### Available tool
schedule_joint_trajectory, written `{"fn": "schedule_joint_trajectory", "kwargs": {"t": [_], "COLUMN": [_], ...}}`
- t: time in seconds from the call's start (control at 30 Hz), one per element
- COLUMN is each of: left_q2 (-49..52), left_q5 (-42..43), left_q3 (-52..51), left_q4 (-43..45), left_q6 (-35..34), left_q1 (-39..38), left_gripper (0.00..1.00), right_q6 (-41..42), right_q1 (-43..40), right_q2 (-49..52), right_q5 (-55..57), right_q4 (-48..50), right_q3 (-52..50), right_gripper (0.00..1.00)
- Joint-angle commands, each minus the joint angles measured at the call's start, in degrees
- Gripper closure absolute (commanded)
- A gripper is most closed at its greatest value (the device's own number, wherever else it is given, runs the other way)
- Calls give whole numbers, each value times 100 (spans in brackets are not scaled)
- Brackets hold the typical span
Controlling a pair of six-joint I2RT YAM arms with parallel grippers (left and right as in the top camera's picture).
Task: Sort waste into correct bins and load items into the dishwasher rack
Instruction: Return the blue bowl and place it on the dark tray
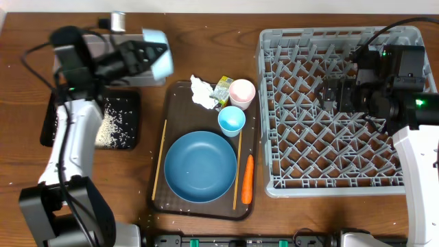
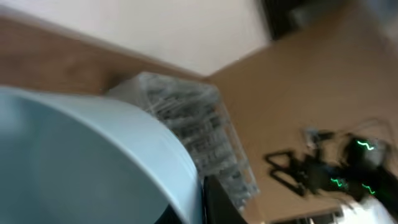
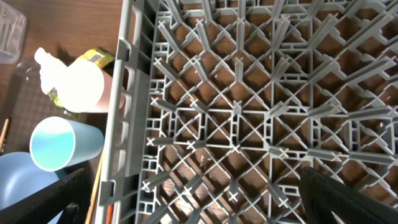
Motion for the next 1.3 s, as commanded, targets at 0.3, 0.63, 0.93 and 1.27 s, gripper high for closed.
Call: {"fn": "schedule_joint_trajectory", "kwargs": {"t": [0.3, 0.63, 0.93, 1.27], "left_q2": [-2, 393, 988, 1001], "left_q5": [-5578, -7222, -6811, -6800], "left_q3": [15, 13, 13, 13], "left_q4": [-2435, -3344, -3407, -4113], "left_q6": [2684, 2861, 2863, 2863], "left_q1": [-2225, -2940, -3132, -3528], "left_gripper": [94, 94, 94, 90], "right_q6": [-66, -66, -66, -66], "right_q1": [-52, -50, -52, -52], "right_q2": [50, 190, 195, 195], "right_q5": [-4, -9, -7, -4], "right_q4": [101, 59, 52, 59], "right_q3": [20, 11, 11, 11], "right_gripper": [1, 1, 1, 1]}}
